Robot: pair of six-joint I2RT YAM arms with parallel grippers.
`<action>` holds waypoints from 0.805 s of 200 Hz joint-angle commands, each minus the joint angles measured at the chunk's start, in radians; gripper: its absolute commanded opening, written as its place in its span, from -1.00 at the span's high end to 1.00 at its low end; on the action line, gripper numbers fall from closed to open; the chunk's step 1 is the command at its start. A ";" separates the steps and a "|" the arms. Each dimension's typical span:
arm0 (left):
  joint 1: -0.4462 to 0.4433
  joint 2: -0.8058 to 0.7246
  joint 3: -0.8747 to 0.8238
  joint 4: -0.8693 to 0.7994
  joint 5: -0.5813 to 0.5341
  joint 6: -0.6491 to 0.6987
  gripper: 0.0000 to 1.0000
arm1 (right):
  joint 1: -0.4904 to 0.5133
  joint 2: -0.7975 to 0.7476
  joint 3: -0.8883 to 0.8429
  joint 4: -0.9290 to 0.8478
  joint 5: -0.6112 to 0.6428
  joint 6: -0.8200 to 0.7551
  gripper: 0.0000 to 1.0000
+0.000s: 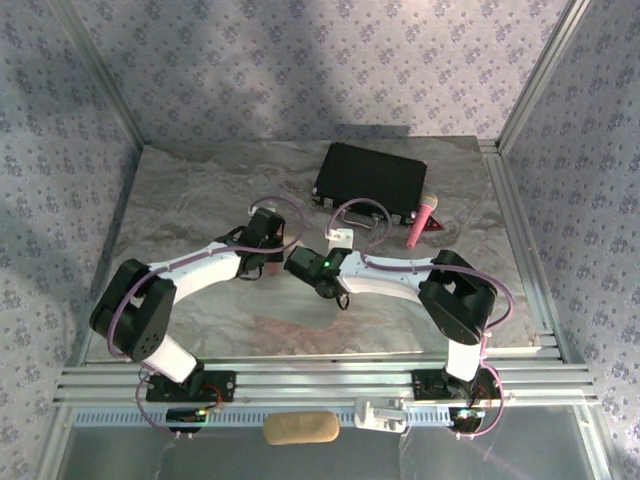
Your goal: Fold the paper box
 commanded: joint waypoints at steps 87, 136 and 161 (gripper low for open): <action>0.021 0.063 -0.019 0.027 0.034 0.027 0.34 | -0.002 -0.035 -0.016 -0.064 0.031 0.012 1.00; 0.022 0.041 -0.041 0.042 0.050 0.016 0.22 | -0.007 -0.037 -0.016 -0.064 0.031 0.012 1.00; 0.023 -0.003 -0.048 0.041 0.078 0.007 0.22 | -0.009 -0.038 -0.049 -0.059 0.031 0.011 1.00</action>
